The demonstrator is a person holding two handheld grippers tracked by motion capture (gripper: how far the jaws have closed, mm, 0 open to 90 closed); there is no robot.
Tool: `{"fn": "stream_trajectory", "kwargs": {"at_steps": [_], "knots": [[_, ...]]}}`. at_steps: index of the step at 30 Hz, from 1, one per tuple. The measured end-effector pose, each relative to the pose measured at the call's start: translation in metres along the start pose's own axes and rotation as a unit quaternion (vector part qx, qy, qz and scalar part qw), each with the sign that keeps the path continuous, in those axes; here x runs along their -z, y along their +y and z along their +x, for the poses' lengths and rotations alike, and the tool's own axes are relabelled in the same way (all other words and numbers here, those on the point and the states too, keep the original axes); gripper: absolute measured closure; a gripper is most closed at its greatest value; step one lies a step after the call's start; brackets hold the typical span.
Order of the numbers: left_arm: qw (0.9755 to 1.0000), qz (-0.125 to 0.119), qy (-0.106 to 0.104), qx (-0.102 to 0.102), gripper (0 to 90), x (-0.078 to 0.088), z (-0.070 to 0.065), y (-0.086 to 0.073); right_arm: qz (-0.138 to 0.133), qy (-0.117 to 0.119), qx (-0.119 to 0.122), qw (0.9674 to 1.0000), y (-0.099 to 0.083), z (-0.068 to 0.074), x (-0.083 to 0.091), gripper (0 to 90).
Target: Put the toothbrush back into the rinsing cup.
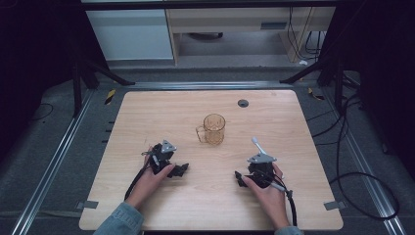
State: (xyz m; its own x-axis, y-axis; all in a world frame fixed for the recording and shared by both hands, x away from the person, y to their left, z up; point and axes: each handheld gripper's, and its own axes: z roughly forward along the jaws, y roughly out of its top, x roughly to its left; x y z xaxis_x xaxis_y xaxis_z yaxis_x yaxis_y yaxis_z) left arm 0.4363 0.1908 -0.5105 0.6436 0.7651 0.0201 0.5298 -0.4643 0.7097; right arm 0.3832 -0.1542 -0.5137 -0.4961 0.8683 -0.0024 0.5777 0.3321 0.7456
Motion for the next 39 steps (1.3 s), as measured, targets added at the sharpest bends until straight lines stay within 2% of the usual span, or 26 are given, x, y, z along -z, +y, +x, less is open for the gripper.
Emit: {"fn": "stream_trajectory", "kwargs": {"at_steps": [9, 13, 14, 16, 18, 19, 20, 21, 24, 27, 30, 35, 37, 39], "knots": [[1.0000, 0.000, 0.001, 0.000, 0.0, 0.000, 0.000, 0.000, -0.001, -0.001, -0.005, 1.0000, 0.000, -0.001, 0.000, 12.3], [1.0000, 0.000, 0.001, 0.001, 0.0, 0.000, 0.000, 0.000, 0.013, -0.004, 0.005, 0.9999, 0.002, -0.001, 0.004, 16.6], [1.0000, 0.000, 0.001, 0.001, 0.0, 0.000, 0.000, 0.000, 0.024, -0.010, 0.019, 0.9995, 0.005, 0.000, 0.011, 25.3], [1.0000, 0.000, 0.001, 0.001, 0.0, 0.000, 0.000, 0.000, 0.031, -0.011, 0.026, 0.9991, 0.008, 0.000, 0.016, 27.4], [1.0000, 0.000, 0.001, 0.001, 0.0, 0.000, 0.000, 0.000, 0.057, -0.016, 0.041, 0.9974, 0.018, -0.004, 0.030, 29.2], [1.0000, 0.000, 0.001, 0.001, 0.0, 0.000, 0.000, 0.000, 0.057, -0.016, 0.041, 0.9974, 0.018, -0.004, 0.030, 29.2], [1.0000, 0.000, 0.001, 0.001, 0.0, 0.000, 0.000, 0.000, 0.067, -0.030, 0.060, 0.9955, 0.026, -0.008, 0.041, 30.6], [1.0000, 0.000, 0.001, 0.001, 0.0, 0.000, 0.000, 0.000, 0.067, -0.030, 0.060, 0.9955, 0.026, -0.008, 0.041, 30.6], [1.0000, 0.000, 0.002, 0.002, 0.0, 0.000, -0.001, 0.000, 0.094, -0.053, 0.084, 0.9906, 0.047, -0.020, 0.063, 31.5], [1.0000, 0.000, 0.002, 0.003, 0.0, 0.000, -0.001, 0.000, 0.103, -0.060, 0.089, 0.9889, 0.058, -0.027, 0.074, 32.2], [1.0000, 0.000, 0.002, 0.002, 0.0, 0.000, -0.001, 0.000, 0.125, -0.053, 0.082, 0.9874, 0.076, -0.042, 0.085, 35.7], [1.0000, 0.000, 0.003, 0.002, 0.0, 0.000, -0.001, 0.000, 0.144, -0.058, 0.079, 0.9847, 0.089, -0.054, 0.091, 38.3], [1.0000, -0.001, 0.003, 0.003, 0.0, 0.000, -0.001, 0.000, 0.150, -0.065, 0.082, 0.9831, 0.096, -0.059, 0.096, 39.2], [1.0000, -0.002, 0.003, 0.002, 0.0, 0.000, -0.001, 0.000, 0.162, -0.075, 0.092, 0.9796, 0.109, -0.064, 0.104, 41.0]]}}
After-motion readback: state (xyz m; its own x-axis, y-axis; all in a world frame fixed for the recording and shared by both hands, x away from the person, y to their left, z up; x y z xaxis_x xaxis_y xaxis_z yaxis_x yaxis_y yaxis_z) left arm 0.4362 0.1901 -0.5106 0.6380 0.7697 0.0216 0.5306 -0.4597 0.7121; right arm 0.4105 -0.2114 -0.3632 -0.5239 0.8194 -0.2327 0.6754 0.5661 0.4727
